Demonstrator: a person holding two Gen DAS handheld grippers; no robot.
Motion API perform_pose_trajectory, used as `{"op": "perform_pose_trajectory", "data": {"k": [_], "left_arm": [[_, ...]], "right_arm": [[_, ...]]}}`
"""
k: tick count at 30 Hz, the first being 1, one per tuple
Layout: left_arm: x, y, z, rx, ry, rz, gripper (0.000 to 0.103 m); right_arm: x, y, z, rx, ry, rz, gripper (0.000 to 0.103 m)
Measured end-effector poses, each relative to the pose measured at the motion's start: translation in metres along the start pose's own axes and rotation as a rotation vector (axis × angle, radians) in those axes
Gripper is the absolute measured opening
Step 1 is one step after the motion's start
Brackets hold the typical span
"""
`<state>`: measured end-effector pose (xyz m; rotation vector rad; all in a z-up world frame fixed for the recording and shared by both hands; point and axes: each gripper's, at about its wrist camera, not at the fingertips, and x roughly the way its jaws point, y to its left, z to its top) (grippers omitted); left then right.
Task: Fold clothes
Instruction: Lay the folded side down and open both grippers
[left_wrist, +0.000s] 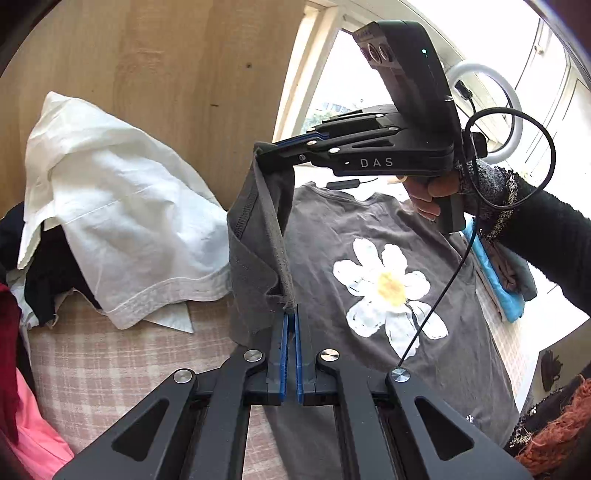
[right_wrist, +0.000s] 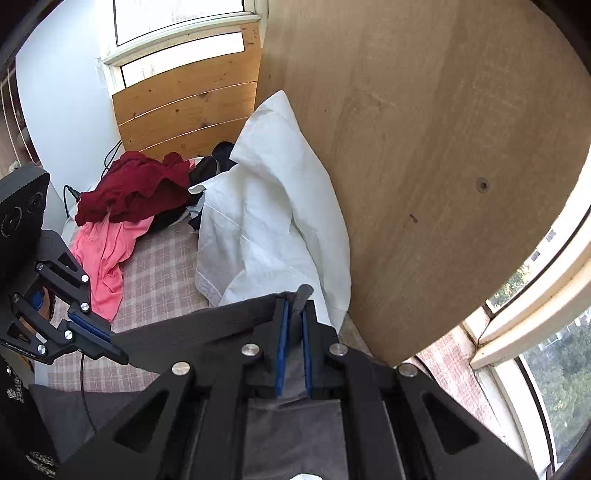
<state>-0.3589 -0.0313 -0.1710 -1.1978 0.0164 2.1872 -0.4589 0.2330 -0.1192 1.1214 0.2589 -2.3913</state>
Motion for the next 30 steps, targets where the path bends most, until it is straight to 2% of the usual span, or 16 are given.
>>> {"op": "perform_pose_trajectory", "data": {"k": [4, 7, 12, 13, 15, 17, 19, 21, 22, 23, 25, 30], "left_arm": [[0.028, -0.034, -0.004, 0.073, 0.069, -0.045, 0.002], [0.044, -0.051, -0.011, 0.108, 0.115, -0.078, 0.002], [0.062, -0.061, -0.025, 0.117, 0.183, -0.108, 0.002], [0.064, -0.06, -0.027, 0.109, 0.206, -0.133, 0.003], [0.066, -0.059, -0.033, 0.102, 0.252, -0.152, 0.006], [0.058, -0.052, -0.035, 0.086, 0.266, -0.138, 0.007], [0.044, -0.039, -0.035, 0.043, 0.26, -0.13, 0.009], [0.027, -0.023, -0.034, -0.003, 0.248, -0.121, 0.015], [0.02, -0.018, -0.034, 0.008, 0.235, -0.082, 0.019], [0.014, -0.012, -0.035, 0.022, 0.222, -0.04, 0.023], [0.015, -0.001, -0.036, 0.037, 0.236, 0.04, 0.024], [0.045, 0.012, -0.036, 0.126, 0.242, 0.132, 0.024]], "right_arm": [[-0.014, -0.012, -0.045, 0.087, 0.009, -0.013, 0.006], [-0.017, -0.02, -0.076, 0.138, 0.029, -0.053, 0.006], [-0.025, -0.037, -0.117, 0.225, 0.048, -0.095, 0.006], [-0.028, -0.042, -0.124, 0.243, 0.053, -0.098, 0.006], [-0.028, -0.05, -0.137, 0.295, 0.103, -0.068, 0.008], [-0.029, -0.06, -0.144, 0.371, 0.15, -0.07, 0.013], [-0.03, -0.071, -0.144, 0.459, 0.123, -0.013, 0.013], [-0.019, -0.076, -0.136, 0.483, 0.115, 0.023, 0.021], [-0.011, -0.077, -0.131, 0.476, 0.127, 0.025, 0.029], [-0.002, -0.077, -0.125, 0.468, 0.138, 0.027, 0.032], [0.015, -0.078, -0.115, 0.454, 0.161, 0.03, 0.033], [0.055, -0.084, -0.105, 0.476, 0.216, 0.034, 0.033]]}}
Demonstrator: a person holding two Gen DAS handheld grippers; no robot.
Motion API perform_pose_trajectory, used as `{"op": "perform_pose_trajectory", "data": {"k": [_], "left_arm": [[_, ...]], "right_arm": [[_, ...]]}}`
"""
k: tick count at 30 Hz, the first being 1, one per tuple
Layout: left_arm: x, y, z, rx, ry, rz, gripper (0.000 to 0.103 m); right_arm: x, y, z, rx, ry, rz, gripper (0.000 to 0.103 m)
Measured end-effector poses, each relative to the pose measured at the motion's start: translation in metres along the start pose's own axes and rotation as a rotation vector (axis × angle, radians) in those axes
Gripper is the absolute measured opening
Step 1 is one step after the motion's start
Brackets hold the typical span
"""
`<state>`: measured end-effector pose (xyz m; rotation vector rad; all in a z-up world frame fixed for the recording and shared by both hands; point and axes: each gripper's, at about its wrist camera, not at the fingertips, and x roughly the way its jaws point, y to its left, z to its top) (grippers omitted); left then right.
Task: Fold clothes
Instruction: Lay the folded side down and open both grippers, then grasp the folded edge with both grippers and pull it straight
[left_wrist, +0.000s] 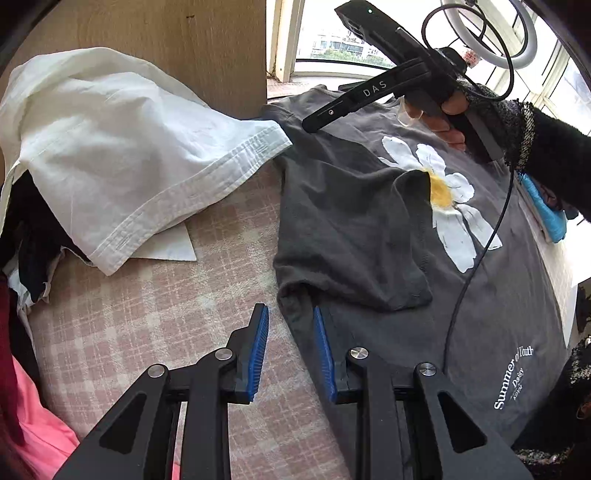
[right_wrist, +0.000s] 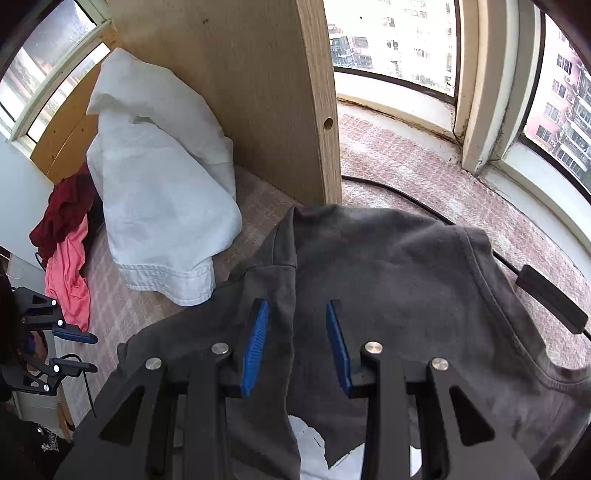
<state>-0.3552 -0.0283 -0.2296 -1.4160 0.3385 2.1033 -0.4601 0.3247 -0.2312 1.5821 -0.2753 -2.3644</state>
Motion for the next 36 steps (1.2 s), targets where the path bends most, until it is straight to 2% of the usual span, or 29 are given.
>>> {"op": "perform_pose_trajectory", "data": {"k": [6, 9, 10, 15, 18, 20, 23, 24, 27, 28, 31, 32, 34, 36], "left_arm": [[0.024, 0.005, 0.007, -0.011, 0.021, -0.058, 0.024], [0.021, 0.002, 0.009, 0.004, 0.003, -0.06, 0.017], [0.019, 0.0, 0.009, 0.01, -0.005, -0.062, 0.009], [0.018, 0.004, 0.01, 0.0, -0.016, -0.046, 0.007], [0.019, 0.004, 0.008, 0.008, -0.014, -0.034, 0.007], [0.018, 0.005, 0.006, 0.012, -0.018, -0.02, 0.006], [0.02, 0.011, 0.002, -0.007, -0.013, -0.006, 0.006], [0.021, 0.013, 0.0, -0.016, -0.009, -0.008, 0.007], [0.023, 0.018, 0.001, -0.036, 0.002, -0.015, 0.007], [0.022, 0.018, 0.002, -0.034, 0.005, -0.015, 0.008], [0.012, 0.019, 0.0, -0.016, 0.006, 0.021, 0.01], [0.006, 0.021, -0.003, -0.022, 0.004, 0.027, 0.01], [-0.005, 0.024, -0.008, -0.037, -0.001, 0.038, 0.008], [-0.014, 0.022, -0.01, -0.051, -0.011, 0.033, 0.008]], "right_arm": [[0.015, 0.001, 0.007, 0.031, 0.04, 0.06, 0.033], [0.014, 0.003, 0.009, 0.047, 0.042, 0.096, 0.033], [0.013, 0.003, 0.009, 0.049, 0.037, 0.097, 0.033], [0.018, 0.012, 0.012, 0.009, 0.043, 0.044, 0.032], [0.025, 0.024, 0.011, -0.045, 0.063, 0.035, 0.018], [0.024, 0.035, 0.013, -0.1, 0.047, -0.023, 0.007], [0.013, 0.051, 0.018, -0.163, -0.023, -0.081, 0.004], [0.01, 0.056, 0.02, -0.187, -0.052, -0.113, 0.004], [0.025, 0.06, 0.02, -0.192, 0.017, -0.168, 0.005], [0.029, 0.06, 0.019, -0.193, 0.037, -0.184, 0.009], [0.002, 0.054, 0.008, -0.147, -0.004, -0.169, 0.01], [-0.007, 0.052, 0.004, -0.13, -0.017, -0.161, 0.014], [-0.039, 0.041, -0.016, -0.08, -0.046, -0.092, 0.02], [-0.06, 0.034, -0.042, -0.067, -0.041, -0.074, 0.02]]}}
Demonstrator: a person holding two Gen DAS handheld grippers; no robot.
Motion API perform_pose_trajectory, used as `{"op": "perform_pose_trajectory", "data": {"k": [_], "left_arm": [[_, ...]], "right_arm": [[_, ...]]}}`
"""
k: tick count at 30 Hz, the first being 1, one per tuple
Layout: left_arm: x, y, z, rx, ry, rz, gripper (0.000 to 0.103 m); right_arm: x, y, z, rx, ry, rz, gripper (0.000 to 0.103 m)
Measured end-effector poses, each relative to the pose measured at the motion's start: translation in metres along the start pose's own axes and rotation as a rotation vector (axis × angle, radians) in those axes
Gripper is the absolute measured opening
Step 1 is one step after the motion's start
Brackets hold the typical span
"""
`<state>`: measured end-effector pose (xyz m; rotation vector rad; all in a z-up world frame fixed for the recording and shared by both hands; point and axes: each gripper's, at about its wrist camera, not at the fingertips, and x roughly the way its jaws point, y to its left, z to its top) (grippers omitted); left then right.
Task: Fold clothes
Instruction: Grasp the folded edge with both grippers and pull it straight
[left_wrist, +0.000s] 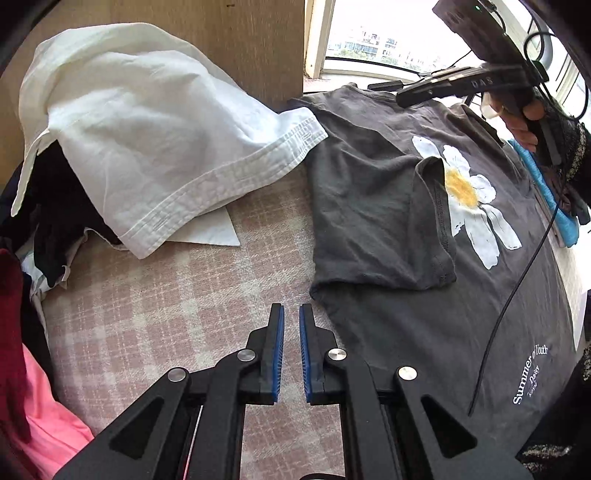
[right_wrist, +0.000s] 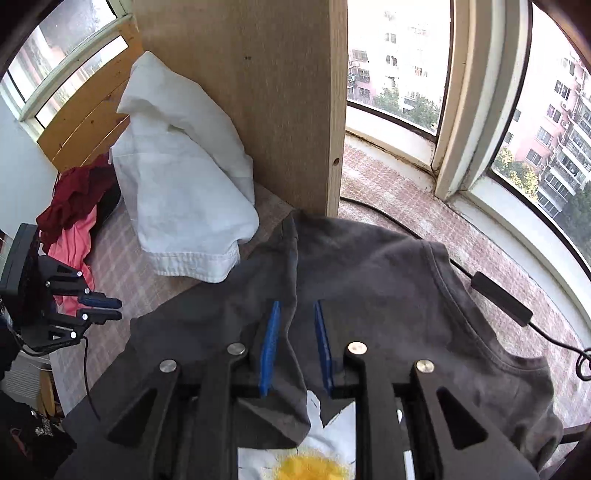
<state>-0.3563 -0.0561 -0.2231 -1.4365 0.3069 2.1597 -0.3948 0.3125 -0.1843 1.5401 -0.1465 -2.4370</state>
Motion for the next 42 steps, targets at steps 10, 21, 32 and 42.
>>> {"op": "perform_pose_trajectory", "data": {"k": [10, 21, 32, 42], "left_arm": [[0.023, -0.099, 0.039, 0.093, -0.032, -0.178, 0.009], [0.055, -0.117, 0.051, 0.065, 0.031, -0.185, 0.025], [0.05, -0.117, 0.042, 0.075, 0.072, -0.186, 0.006], [0.044, -0.121, 0.037, 0.077, 0.07, -0.167, 0.025]], "right_arm": [[0.013, -0.013, -0.048, -0.003, 0.075, 0.016, 0.02], [0.025, -0.003, -0.057, -0.113, 0.136, -0.096, 0.02], [0.019, -0.01, -0.056, -0.122, 0.13, -0.113, 0.016], [0.017, -0.017, -0.062, -0.097, 0.144, -0.12, 0.017]]}}
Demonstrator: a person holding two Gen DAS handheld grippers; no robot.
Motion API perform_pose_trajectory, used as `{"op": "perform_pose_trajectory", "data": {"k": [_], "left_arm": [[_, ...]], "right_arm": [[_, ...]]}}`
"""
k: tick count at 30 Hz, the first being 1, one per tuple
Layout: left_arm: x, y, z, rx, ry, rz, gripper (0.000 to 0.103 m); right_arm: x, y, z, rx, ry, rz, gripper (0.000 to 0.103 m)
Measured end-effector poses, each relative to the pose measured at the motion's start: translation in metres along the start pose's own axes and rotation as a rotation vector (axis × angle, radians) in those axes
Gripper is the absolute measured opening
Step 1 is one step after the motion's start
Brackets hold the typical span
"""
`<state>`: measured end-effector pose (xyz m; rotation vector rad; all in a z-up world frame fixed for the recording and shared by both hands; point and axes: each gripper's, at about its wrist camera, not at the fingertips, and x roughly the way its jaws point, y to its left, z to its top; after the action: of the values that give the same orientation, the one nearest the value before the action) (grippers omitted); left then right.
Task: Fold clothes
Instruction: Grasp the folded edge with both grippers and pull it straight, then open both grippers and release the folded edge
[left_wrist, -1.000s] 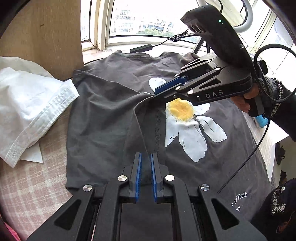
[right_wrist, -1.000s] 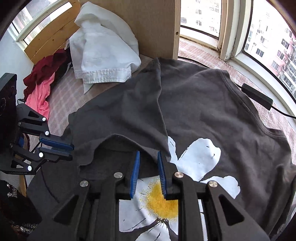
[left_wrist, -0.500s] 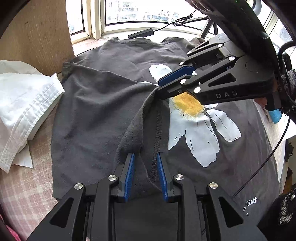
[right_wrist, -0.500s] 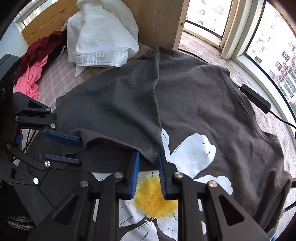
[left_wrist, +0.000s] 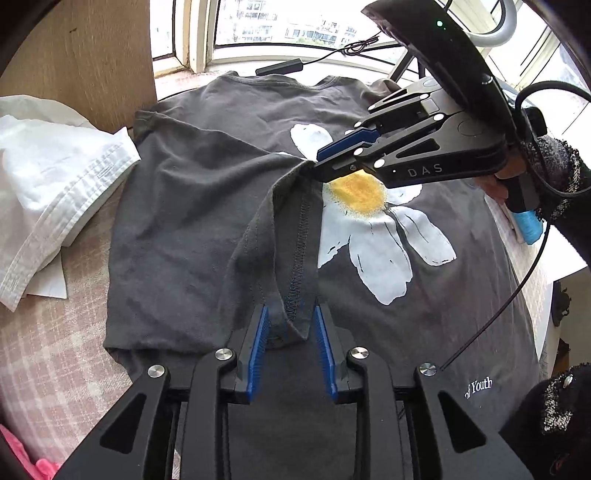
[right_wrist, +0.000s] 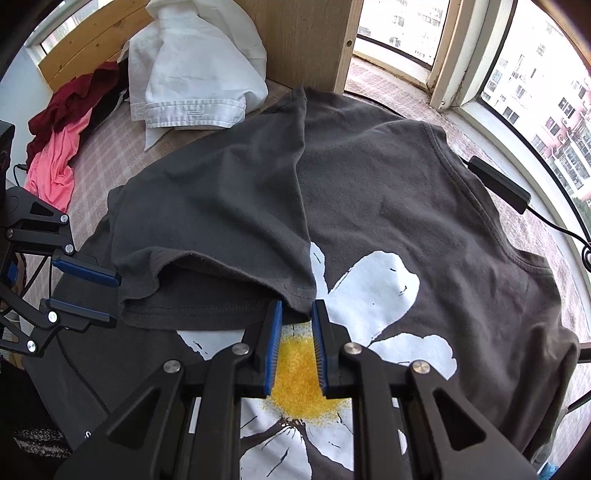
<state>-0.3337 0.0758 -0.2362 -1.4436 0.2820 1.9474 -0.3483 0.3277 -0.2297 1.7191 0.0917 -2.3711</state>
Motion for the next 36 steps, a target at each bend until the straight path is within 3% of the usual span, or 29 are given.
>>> {"op": "perform_pose_trajectory", "data": {"k": [3, 5, 7, 13, 16, 19, 23, 26, 27, 30, 31, 33, 36], "left_arm": [[0.013, -0.001, 0.004, 0.018, 0.027, 0.09, 0.025], [0.017, 0.005, 0.004, 0.001, 0.034, 0.095, 0.02], [0.014, 0.008, 0.004, -0.012, 0.019, 0.083, 0.006], [-0.018, 0.013, -0.004, -0.05, -0.058, 0.003, 0.006], [-0.024, 0.011, -0.008, -0.036, -0.075, -0.03, 0.006], [-0.023, 0.008, -0.013, -0.012, -0.075, -0.074, 0.006], [-0.001, 0.005, -0.022, -0.008, 0.014, -0.072, 0.008], [-0.021, 0.017, -0.03, -0.041, -0.021, -0.084, 0.017], [-0.031, 0.022, -0.033, -0.053, -0.043, -0.089, 0.019], [-0.052, 0.053, -0.038, -0.132, -0.111, -0.004, 0.024], [-0.052, 0.063, -0.034, -0.159, -0.117, 0.014, 0.024], [-0.048, 0.079, -0.024, -0.202, -0.132, 0.027, 0.024], [-0.034, 0.087, -0.009, -0.198, -0.138, 0.028, 0.024]], "right_arm": [[0.001, 0.001, 0.001, -0.014, 0.009, -0.014, 0.017], [0.001, 0.0, 0.002, -0.017, 0.012, -0.02, 0.017], [0.001, -0.003, 0.003, -0.016, 0.012, -0.018, 0.017], [0.003, -0.012, -0.003, -0.008, 0.017, -0.027, 0.016], [-0.008, -0.013, -0.002, -0.005, -0.018, -0.034, 0.006], [-0.019, -0.01, -0.001, -0.018, -0.041, -0.043, 0.006], [-0.003, 0.003, -0.008, -0.066, 0.09, -0.074, 0.008], [-0.007, 0.001, -0.013, -0.072, 0.142, -0.104, 0.017], [-0.018, -0.004, -0.01, -0.039, 0.106, -0.063, 0.017], [-0.043, -0.019, 0.01, 0.084, -0.03, 0.044, 0.02], [-0.043, -0.022, 0.022, 0.116, -0.07, 0.056, 0.027], [-0.027, -0.022, 0.051, 0.131, -0.109, 0.037, 0.037], [0.017, -0.018, 0.093, 0.121, -0.07, 0.045, 0.037]]}}
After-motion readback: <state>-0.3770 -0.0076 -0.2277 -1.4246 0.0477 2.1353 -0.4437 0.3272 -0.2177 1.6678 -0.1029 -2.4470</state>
